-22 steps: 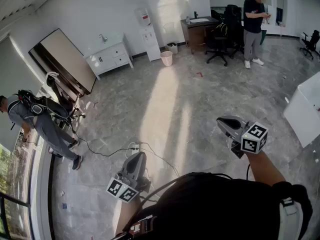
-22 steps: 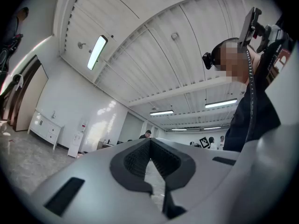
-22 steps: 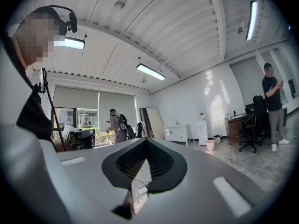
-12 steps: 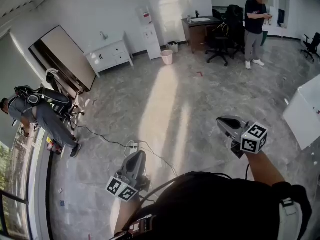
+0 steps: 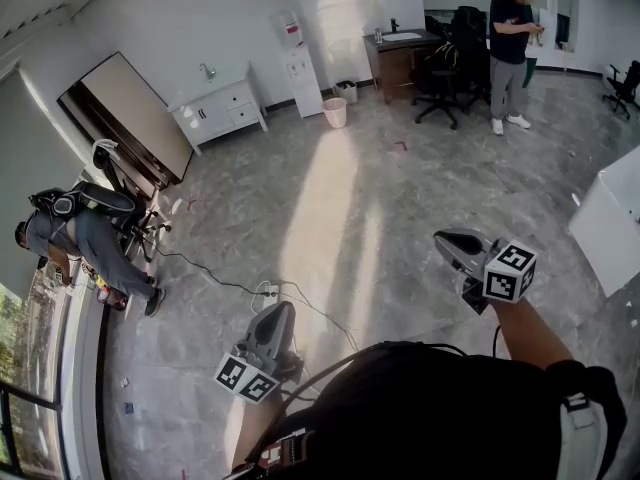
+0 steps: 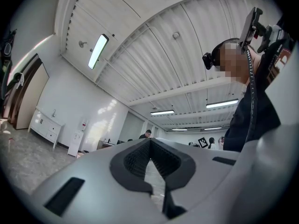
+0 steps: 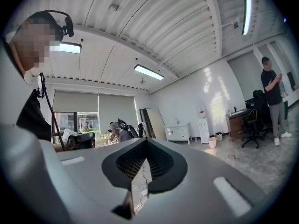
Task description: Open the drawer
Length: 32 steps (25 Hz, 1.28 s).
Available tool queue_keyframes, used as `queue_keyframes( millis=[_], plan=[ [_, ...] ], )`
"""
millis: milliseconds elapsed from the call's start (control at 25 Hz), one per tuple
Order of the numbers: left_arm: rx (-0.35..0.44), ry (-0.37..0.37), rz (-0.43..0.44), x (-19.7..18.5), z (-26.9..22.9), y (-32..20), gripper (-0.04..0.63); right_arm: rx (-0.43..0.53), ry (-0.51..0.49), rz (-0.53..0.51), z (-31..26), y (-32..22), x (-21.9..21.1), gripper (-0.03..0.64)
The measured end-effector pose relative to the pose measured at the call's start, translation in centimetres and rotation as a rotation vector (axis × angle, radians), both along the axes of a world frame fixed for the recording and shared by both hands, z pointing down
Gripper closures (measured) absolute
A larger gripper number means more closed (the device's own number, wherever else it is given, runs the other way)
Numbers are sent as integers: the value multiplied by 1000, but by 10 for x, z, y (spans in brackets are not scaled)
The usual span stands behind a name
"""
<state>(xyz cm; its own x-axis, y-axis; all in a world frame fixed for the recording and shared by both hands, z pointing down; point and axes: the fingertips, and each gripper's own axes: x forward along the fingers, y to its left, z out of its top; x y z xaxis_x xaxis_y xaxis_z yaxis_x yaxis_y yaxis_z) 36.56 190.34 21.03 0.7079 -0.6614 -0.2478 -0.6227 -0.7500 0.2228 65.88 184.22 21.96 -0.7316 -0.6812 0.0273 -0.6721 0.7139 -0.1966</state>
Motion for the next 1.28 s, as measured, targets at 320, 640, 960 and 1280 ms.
queue_keyframes(
  millis=[320,640,960,1280],
  plan=[
    [-3,7,0,-25,-2,-9,595,4,-2,-1,-6,-11,-25,621],
    [-2,22,-3,-76,-1,-10,595,3,10,-10,-9,-9,-74,621],
    [-16,36,32,-140,7,-28,595,-17,31,46,-7,-13,-128,621],
    [-42,69,93,-157,26,-47,595,-36,82,114,0,-9,-139,621]
  ],
)
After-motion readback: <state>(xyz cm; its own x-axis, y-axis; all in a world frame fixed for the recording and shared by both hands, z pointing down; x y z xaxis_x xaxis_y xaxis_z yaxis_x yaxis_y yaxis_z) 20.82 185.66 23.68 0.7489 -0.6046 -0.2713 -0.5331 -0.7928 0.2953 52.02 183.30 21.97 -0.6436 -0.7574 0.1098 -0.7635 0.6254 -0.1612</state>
